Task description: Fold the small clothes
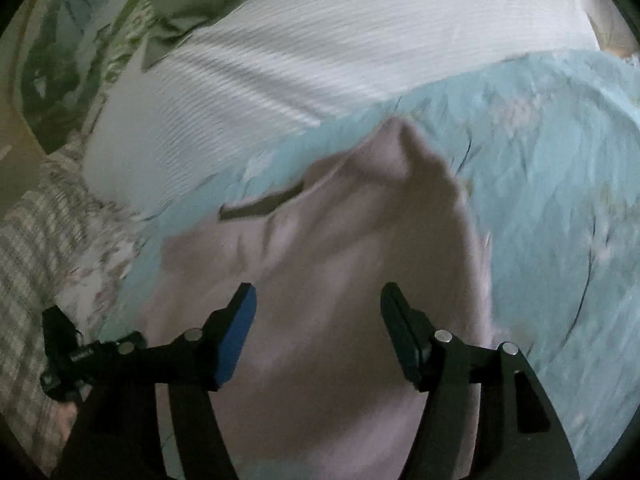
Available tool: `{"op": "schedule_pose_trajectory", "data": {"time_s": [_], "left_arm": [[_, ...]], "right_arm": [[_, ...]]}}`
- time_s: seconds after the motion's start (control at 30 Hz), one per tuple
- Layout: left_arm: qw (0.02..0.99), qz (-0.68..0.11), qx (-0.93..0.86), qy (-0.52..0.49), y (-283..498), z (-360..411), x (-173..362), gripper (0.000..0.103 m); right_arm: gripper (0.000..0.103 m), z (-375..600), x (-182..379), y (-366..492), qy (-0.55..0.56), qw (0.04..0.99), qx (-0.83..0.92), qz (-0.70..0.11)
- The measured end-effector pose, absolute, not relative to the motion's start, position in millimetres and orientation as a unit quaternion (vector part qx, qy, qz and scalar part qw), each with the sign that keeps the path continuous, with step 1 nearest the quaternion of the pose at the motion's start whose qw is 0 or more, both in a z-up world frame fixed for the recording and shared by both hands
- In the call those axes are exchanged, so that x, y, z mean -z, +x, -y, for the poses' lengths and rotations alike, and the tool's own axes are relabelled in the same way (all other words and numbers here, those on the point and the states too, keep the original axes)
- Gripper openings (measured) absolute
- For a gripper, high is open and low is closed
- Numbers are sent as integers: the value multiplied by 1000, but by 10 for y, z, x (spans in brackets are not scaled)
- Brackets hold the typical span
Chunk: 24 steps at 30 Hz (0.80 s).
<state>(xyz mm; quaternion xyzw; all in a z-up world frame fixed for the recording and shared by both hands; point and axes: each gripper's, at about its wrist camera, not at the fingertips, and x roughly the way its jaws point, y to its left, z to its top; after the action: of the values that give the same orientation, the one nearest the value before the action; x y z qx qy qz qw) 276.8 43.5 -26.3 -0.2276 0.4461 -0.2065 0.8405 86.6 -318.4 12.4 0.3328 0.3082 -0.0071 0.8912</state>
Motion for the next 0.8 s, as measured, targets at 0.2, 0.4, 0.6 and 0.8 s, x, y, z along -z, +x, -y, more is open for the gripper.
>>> {"op": "schedule_pose_trajectory", "data": {"time_s": [0.2, 0.4, 0.6, 0.8], "left_arm": [[817, -460, 250, -241, 2080, -404, 394, 34], [804, -475, 223, -279, 1898, -545, 591, 40], [812, -469, 184, -295, 2079, -551, 618, 42], [812, -454, 153, -333, 2362, -661, 674, 41]], "right_arm": [[66, 2925, -5, 581, 349, 880, -15, -323], [69, 2756, 16, 350, 352, 875, -28, -331], [69, 2712, -9, 305, 353, 872, -35, -336], [69, 2723, 0, 318, 358, 870, -36, -337]]}}
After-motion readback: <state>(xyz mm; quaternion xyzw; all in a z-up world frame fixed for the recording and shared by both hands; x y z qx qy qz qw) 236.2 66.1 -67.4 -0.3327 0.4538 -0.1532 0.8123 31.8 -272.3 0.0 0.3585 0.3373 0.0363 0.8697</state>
